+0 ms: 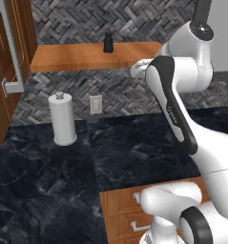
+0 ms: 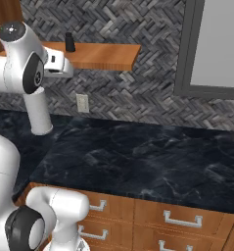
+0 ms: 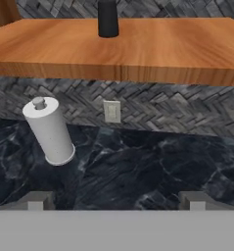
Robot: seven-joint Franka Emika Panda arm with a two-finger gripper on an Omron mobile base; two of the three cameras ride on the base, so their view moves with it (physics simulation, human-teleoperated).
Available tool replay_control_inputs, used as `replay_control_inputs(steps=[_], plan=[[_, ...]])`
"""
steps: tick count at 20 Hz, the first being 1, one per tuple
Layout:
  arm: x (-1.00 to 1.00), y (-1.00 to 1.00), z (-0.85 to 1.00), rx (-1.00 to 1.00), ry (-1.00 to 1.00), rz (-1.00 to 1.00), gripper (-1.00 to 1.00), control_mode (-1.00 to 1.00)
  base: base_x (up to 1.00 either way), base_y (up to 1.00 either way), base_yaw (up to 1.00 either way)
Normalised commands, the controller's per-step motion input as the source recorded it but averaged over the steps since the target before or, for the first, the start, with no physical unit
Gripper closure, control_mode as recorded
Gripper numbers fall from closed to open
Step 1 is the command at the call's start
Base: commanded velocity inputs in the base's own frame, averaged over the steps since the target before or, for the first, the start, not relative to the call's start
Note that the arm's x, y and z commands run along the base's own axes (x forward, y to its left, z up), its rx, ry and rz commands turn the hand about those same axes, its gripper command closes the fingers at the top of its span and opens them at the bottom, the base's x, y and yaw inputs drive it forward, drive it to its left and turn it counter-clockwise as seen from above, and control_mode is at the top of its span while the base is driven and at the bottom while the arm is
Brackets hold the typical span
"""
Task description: Retrieve the shaker from the cabinet and place it next the steak on a plate on the dining table.
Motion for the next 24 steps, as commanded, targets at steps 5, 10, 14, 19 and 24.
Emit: replay_control_inputs(steps=[5, 10, 14, 19, 24], plan=[[0.15, 0.05, 0.43, 0.0, 0.0, 0.01, -1.0, -1.0, 0.0, 0.0, 0.0], [0.23, 0.18, 0.28, 0.0, 0.0, 0.01, -1.0, -1.0, 0.0, 0.0, 0.0], [0.41, 0.19, 0.0, 0.0, 0.01, 0.0, -1.0, -1.0, 0.0, 0.0, 0.0], [0.52, 0.15, 0.02, 0.0, 0.0, 0.0, -1.0, -1.0, 0.0, 0.0, 0.0], [0.61, 0.09, 0.05, 0.0, 0.0, 0.0, -1.0, -1.0, 0.0, 0.0, 0.0]])
